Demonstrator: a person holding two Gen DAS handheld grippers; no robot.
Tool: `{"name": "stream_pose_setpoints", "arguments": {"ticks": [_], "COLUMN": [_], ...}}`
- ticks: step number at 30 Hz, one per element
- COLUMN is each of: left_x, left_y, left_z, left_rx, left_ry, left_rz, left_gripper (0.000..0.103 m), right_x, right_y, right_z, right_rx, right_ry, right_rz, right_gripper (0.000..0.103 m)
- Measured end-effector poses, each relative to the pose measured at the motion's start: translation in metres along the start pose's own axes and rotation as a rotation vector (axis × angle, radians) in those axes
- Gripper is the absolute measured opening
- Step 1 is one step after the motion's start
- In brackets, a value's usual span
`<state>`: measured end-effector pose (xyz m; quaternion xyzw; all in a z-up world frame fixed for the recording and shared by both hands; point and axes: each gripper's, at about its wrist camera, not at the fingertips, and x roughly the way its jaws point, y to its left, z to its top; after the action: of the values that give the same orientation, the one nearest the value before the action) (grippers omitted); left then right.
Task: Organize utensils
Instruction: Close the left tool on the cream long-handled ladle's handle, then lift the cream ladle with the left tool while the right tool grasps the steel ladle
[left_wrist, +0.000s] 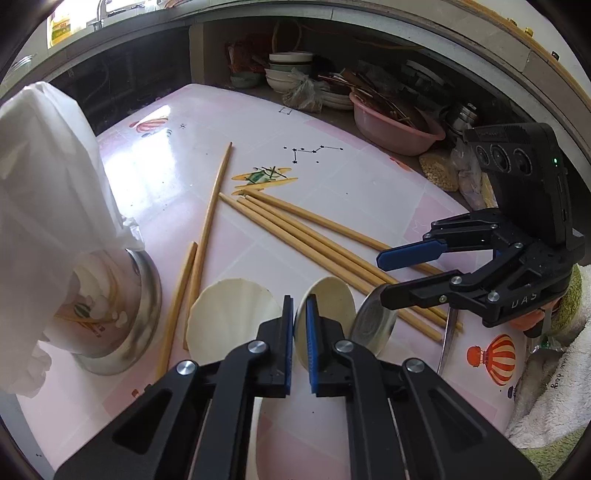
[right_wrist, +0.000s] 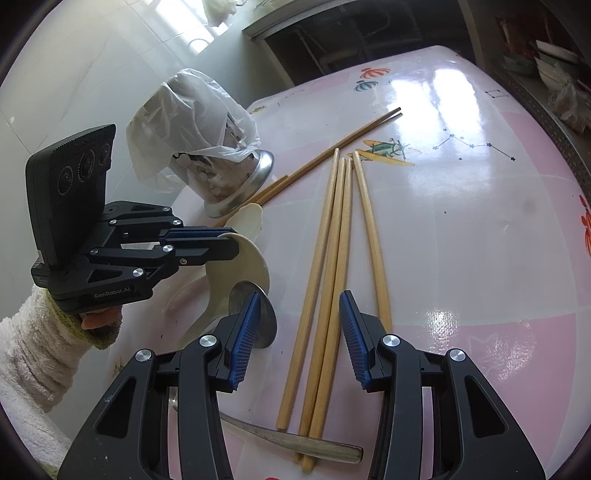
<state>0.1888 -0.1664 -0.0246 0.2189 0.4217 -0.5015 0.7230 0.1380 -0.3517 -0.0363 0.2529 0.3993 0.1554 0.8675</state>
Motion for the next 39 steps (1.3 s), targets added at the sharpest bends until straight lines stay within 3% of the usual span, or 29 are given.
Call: {"name": "stream_pose_setpoints", "arguments": {"ticks": [14, 20, 30, 39], "left_x": [-0.054, -0.078, -0.116, -0.149], "left_y": [0.003, 0.013, 0.022, 0.015], "left_z": [-0.018, -0.028, -0.048, -0.057], "left_rx": [-0.030, -0.081, -0.154, -0.195], "left_ry": [-0.108, -0.171, -0.261, -0.331], "left_rz": [0.136, 0.176, 0.231, 0.295], "left_gripper": [0.003, 0.003, 0.003, 0.003], "right_x": [0.008, 0.017, 0.033, 0.006], "right_y": [0.026, 0.030, 0.026, 0.052], "right_z": [0.010, 0.021, 0.020, 0.022], "right_rx": [-0.223, -0.260, -0.247, -0.267], "right_ry": [0.040, 0.060, 0.102, 0.007], "right_rz": [-0.033, -0.020, -0.043, -0.079], "right_gripper": [0.041, 0.038, 0.012, 0.005]}}
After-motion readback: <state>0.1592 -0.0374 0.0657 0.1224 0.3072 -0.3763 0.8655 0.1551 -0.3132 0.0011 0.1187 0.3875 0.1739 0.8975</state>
